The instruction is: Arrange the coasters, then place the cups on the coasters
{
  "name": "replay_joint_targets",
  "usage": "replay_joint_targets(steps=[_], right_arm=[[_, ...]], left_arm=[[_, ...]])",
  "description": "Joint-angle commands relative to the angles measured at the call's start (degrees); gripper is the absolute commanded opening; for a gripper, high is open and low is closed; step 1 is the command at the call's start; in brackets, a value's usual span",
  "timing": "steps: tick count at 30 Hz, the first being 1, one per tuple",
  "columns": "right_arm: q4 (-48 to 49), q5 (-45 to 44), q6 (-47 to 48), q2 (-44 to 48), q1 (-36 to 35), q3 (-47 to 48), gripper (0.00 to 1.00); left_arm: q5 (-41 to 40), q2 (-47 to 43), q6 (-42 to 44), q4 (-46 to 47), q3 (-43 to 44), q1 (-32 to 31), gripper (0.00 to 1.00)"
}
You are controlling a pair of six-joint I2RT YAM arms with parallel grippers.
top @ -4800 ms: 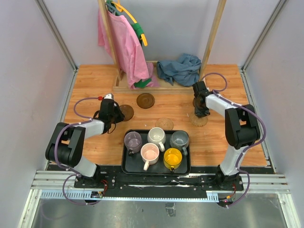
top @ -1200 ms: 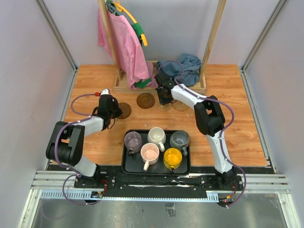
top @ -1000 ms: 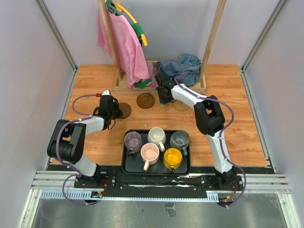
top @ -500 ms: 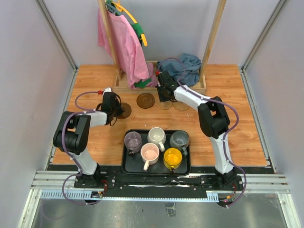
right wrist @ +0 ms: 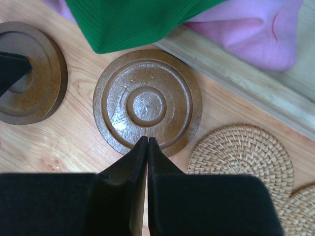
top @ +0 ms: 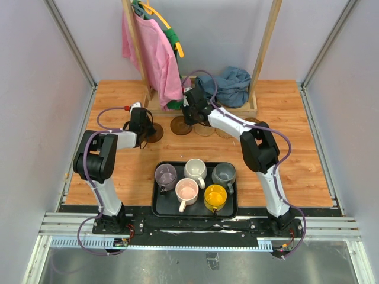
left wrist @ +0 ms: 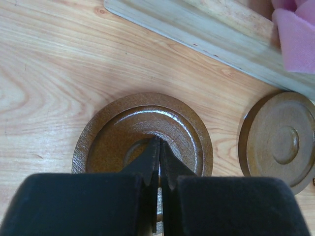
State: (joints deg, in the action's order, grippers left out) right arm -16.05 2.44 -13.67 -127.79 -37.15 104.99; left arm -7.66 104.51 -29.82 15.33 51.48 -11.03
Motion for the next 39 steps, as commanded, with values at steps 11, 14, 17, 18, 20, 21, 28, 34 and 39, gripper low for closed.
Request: replay_joint_targets(steps=[11,14,17,18,20,21,28,34,39], right_arm=[[2.2,7.6,-2.2,-7.3,-0.5,6.5,0.06],[2.0,8.3,-2.6,-8.4,-0.6,7.2,0.06],[1.5,8.6,-2.7,-9.2,-0.8,7.2,0.06],[1.3,8.9,-2.7,-9.4,-0.9,7.1,0.06],[1.2,9.5,-2.6,-9.4,-1.1,6.5,0.05],[1.2,9.8,-2.5,-9.2,-1.4,5.9,0.05],[2.8,9.8,-2.3,-7.3,-3.4,0.8,0.05],[2.8,9.7,-2.4,-6.5,-4.8,-0.7,0.05],[2.7,8.5,-2.0,-6.1,-5.3,-1.1,0.05]], left_arm=[[2.7,0.5,0.0,0.4,-1.6,0.6,0.01],[3.0,0.4,-0.1,0.5,-2.2,0.6,0.01],[3.3,0.1,-0.1,0.6,-2.8,0.6,0.01],[3.4,0.0,-0.1,0.6,-3.1,0.6,0.01],[3.7,-0.4,-0.2,0.6,-3.5,0.6,0.01],[3.7,-0.5,-0.3,0.7,-3.8,0.6,0.01],[4.2,-1.2,-0.9,1.3,-6.3,0.6,0.01],[4.0,-0.9,-0.9,1.2,-6.3,0.6,0.01],[3.8,-1.1,-0.9,1.0,-6.0,0.6,0.01]])
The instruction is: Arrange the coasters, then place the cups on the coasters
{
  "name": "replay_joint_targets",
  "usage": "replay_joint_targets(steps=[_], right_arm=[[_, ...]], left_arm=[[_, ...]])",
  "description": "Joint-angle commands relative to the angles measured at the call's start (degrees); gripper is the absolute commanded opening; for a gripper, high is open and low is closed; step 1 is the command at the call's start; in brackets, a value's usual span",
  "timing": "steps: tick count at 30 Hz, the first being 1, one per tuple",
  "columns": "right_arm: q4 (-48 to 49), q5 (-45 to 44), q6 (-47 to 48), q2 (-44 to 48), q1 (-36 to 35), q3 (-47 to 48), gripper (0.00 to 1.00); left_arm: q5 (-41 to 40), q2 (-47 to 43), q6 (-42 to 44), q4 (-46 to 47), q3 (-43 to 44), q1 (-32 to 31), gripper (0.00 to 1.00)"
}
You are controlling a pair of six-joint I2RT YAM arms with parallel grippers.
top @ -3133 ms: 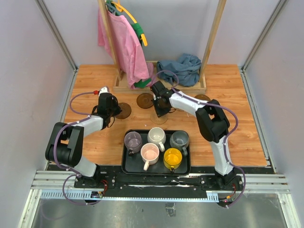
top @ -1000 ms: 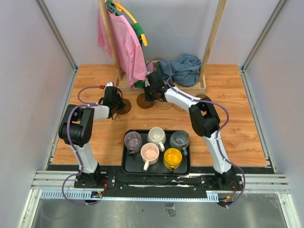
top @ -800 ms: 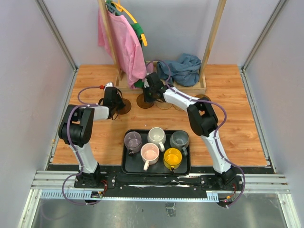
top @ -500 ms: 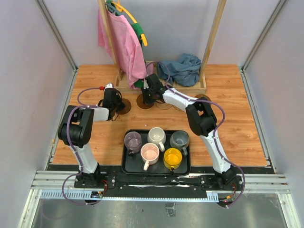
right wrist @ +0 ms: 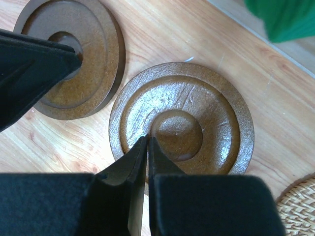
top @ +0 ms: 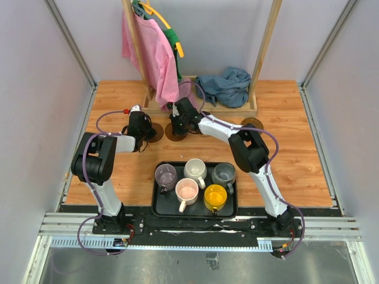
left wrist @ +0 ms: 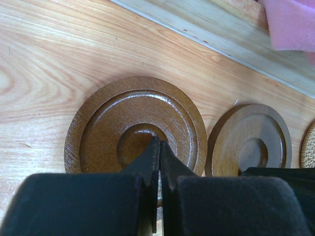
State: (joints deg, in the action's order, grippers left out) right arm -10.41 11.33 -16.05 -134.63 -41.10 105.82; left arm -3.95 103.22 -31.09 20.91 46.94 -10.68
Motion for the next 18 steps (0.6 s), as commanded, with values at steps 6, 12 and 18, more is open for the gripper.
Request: replay_joint_targets(steps=[6,12,18], right_arm=[[-3.2,-2.0,0.2,1.2,-1.3,-2.2,0.05],[-3.2,-2.9,0.1,2.4,-1.3,-3.4,0.05],[-3.3,-4.0,0.6,4.1,-1.3,-4.6,0.06]], left_arm=[[-0.3,-0.2,0.7,-4.9,-1.5,0.3,0.01],[-0.7,-0.2,0.8,-4.7,-1.4,0.2,0.01],[-1.8,0.0,1.2,-3.9,-1.1,0.2,0.01]])
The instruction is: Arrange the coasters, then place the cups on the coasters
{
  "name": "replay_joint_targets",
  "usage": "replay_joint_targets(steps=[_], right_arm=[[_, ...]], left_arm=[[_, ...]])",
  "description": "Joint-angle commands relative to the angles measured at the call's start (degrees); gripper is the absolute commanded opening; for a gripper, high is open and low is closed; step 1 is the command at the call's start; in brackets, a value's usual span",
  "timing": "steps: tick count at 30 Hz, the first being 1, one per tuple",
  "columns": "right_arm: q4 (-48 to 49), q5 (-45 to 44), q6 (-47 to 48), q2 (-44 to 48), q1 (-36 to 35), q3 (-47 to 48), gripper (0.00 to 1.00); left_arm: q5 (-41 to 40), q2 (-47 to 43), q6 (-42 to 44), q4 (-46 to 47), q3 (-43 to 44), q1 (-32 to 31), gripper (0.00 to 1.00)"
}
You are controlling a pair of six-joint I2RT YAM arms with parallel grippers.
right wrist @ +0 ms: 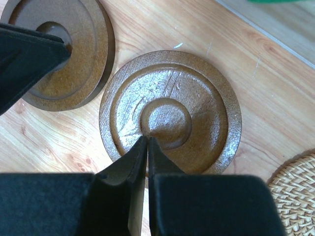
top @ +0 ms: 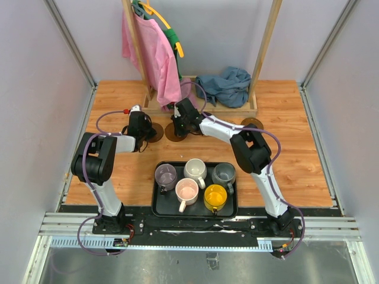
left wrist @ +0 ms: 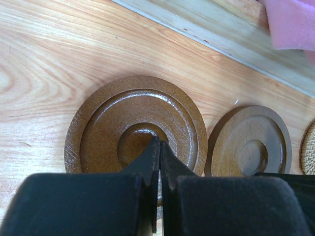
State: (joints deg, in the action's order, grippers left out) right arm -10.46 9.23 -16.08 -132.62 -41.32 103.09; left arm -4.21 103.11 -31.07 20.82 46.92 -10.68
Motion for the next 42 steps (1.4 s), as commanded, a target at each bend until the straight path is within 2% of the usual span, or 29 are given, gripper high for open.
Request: replay_joint_targets(steps=[1,13,17,25,31,42], right_arm=[[-3.3,-2.0,0.9,2.2,-1.1,-1.7,0.06],[-3.1,-5.8,4.7,7.9,-1.1,-1.5,0.06],[-0.5,-7.3,4.8,12.5,-1.1,-6.1,0.07],[-0.7,-16.5,4.8,18.7,-0.4,-14.3,0.06],[-3.7,-17.8,3.4,17.5,2.8,-15.7,0.06],[-6.1,-15.4,4.9,9.3,7.3,-7.4,0.05]], left_arm=[[-1.8,0.1,1.2,-3.5,-1.0,0.2,0.01],[-3.0,-5.1,3.7,-0.2,0.3,0.2,0.01],[-1.9,-8.9,3.5,-0.3,-0.8,0.2,0.01],[1.0,-17.2,3.3,-2.1,-2.8,0.2,0.03],[2.9,-22.8,1.9,-2.8,-7.2,0.3,0.03],[3.9,-30.3,2.4,-3.3,-14.4,0.1,0.04]])
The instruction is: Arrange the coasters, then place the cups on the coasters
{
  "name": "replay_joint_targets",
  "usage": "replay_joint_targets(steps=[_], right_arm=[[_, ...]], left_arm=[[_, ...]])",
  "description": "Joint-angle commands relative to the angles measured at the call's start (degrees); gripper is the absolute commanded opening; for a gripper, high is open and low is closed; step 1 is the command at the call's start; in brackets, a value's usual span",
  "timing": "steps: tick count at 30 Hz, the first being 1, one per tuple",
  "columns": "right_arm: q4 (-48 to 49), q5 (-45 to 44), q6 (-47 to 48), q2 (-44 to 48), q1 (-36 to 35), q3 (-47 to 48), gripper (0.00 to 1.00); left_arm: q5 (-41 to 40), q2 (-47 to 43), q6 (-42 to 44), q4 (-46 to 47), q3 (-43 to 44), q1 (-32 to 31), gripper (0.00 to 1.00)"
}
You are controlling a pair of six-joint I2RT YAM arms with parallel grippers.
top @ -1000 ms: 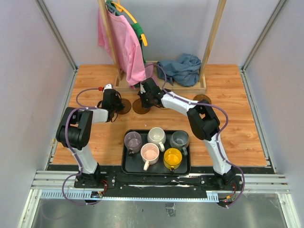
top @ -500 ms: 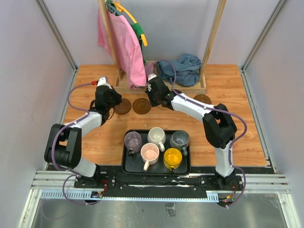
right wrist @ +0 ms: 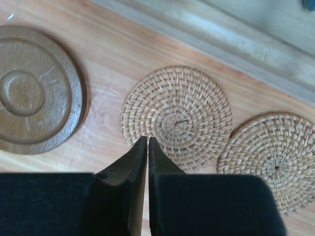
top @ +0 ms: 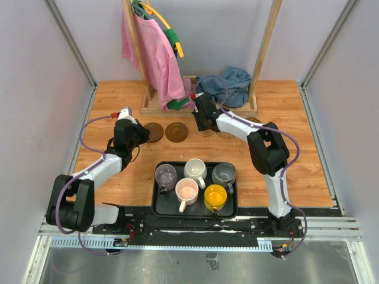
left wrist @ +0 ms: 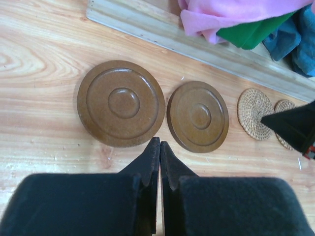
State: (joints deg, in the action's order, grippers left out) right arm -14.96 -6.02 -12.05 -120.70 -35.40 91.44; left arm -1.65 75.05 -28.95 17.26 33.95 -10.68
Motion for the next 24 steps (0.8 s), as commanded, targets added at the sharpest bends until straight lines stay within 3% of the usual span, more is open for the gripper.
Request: replay_joint_targets(steps=[1,8,24], right_arm=[[-2.1,-0.1,1.0,-3.4,1.7,5.4,0.05],[-3.6,0.6,0.8,-6.0,4.4,9.0,0.05],[-4.4,0.7,-0.4,-6.2,4.9,5.2,0.03]], left_arm=[[1.7,-2.5,0.2,0.4,-1.9,0.1,0.04],[2.6,-4.2,-0.2,1.4,-4.8,0.1,0.04],[-2.6,-9.2,-0.4,0.4,-8.2,0.1,0.05]])
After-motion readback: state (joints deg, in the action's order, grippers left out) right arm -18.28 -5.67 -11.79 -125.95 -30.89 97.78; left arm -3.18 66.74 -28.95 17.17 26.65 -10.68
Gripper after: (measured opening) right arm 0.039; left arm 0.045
